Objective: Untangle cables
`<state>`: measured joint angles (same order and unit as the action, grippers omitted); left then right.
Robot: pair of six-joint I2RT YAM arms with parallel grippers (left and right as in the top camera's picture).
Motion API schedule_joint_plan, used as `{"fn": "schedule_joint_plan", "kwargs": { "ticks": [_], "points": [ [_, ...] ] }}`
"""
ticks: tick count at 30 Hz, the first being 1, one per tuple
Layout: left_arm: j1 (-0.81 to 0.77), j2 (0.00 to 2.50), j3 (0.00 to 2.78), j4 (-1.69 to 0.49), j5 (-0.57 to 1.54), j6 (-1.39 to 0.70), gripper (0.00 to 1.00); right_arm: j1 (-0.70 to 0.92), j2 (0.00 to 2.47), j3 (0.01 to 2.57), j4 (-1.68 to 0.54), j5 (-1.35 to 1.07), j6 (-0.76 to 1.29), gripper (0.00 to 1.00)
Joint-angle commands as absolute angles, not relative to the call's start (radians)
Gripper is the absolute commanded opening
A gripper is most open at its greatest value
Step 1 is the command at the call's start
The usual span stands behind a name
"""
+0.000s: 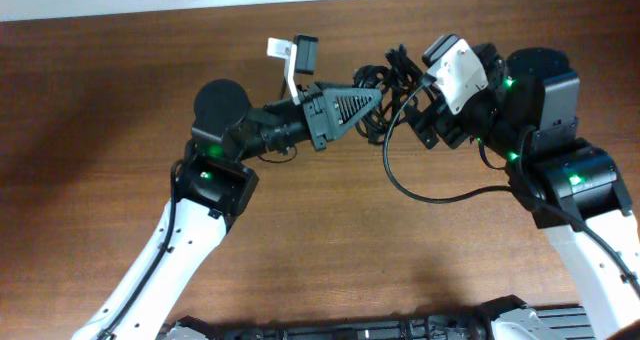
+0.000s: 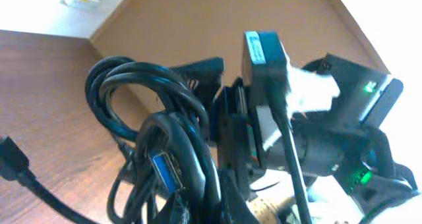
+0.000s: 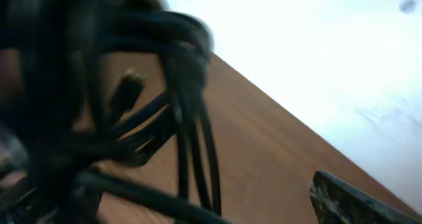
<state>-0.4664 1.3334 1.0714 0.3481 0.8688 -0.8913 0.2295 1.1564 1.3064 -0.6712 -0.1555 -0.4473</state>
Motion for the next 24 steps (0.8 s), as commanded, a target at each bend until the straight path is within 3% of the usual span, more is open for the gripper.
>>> {"fn": "schedule_joint_plan", "kwargs": {
  "ticks": [1, 8, 16, 24],
  "points": [
    [-0.469, 1.313, 1.082, 0.366, 0.955, -0.877, 0.00, 0.229, 1.158, 1.326, -0.649, 0.046, -0.334, 0.98],
    [-0.465, 1.313, 1.082, 0.362, 0.967, -0.876, 0.00, 0.229, 1.158, 1.326, -0.617, 0.236, -0.181, 0.99],
    [-0.384, 1.312, 1.082, 0.377, 1.012, -0.900, 0.00, 0.227, 1.158, 1.326, -0.655, 0.395, -0.139, 0.99],
    [-0.295, 1.311, 1.082, 0.604, 1.111, -1.011, 0.00, 0.123, 1.158, 1.326, -0.753, 0.395, -0.039, 0.99]
  ]
}}
